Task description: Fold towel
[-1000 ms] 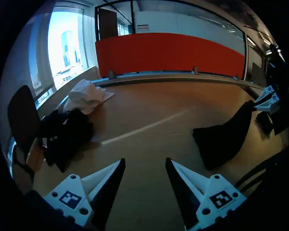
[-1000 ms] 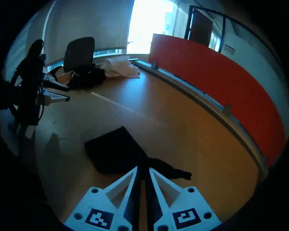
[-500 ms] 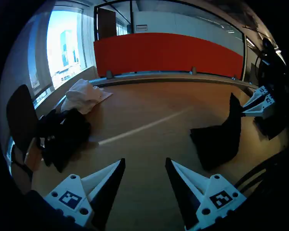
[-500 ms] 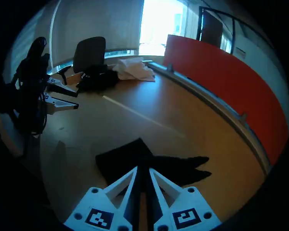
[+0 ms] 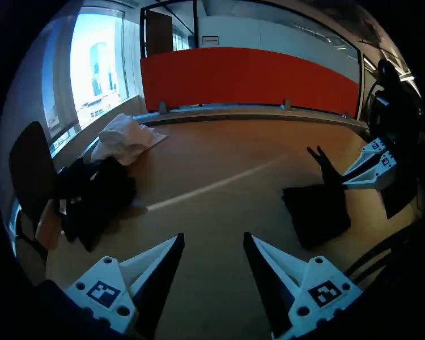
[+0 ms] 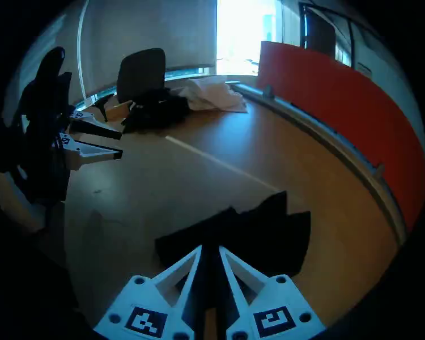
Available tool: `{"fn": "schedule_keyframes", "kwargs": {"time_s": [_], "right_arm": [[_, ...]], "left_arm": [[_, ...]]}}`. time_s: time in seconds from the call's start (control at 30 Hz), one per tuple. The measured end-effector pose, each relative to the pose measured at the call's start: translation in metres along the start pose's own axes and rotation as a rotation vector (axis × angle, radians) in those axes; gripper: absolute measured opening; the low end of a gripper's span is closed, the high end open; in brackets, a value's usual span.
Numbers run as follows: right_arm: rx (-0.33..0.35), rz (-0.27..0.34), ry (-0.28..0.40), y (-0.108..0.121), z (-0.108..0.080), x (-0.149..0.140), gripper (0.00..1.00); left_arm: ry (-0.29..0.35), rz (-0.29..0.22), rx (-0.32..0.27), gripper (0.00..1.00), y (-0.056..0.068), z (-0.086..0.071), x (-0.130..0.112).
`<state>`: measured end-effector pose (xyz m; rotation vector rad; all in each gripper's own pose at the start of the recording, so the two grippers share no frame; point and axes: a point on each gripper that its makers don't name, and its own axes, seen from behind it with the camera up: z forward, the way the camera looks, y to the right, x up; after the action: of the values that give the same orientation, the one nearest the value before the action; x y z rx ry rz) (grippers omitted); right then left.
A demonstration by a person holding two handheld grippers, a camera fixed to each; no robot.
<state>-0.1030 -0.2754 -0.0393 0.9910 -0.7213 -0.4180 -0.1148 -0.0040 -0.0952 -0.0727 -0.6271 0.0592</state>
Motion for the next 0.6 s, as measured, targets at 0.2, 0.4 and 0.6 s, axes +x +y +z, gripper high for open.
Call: {"fn": "schedule_keyframes", "kwargs": {"time_s": [0.2, 0.4, 0.6], "right_arm": [[0.028, 0.01, -0.026, -0.013, 0.019, -0.006, 0.09], [0.035, 0.028, -0.032, -0.015, 0.024, -0.01, 0.23], [0.055, 0.042, -0.032, -0.018, 0.022, -0.014, 0.5]], "left_arm": [[-0.003, -0.005, 0.0, 0.77, -0.001, 0.0, -0.003], [-0.003, -0.01, 0.002, 0.77, -0.002, 0.001, -0.003], [-0.006, -0.011, 0.005, 0.77, -0.004, 0.001, -0.004]]}}
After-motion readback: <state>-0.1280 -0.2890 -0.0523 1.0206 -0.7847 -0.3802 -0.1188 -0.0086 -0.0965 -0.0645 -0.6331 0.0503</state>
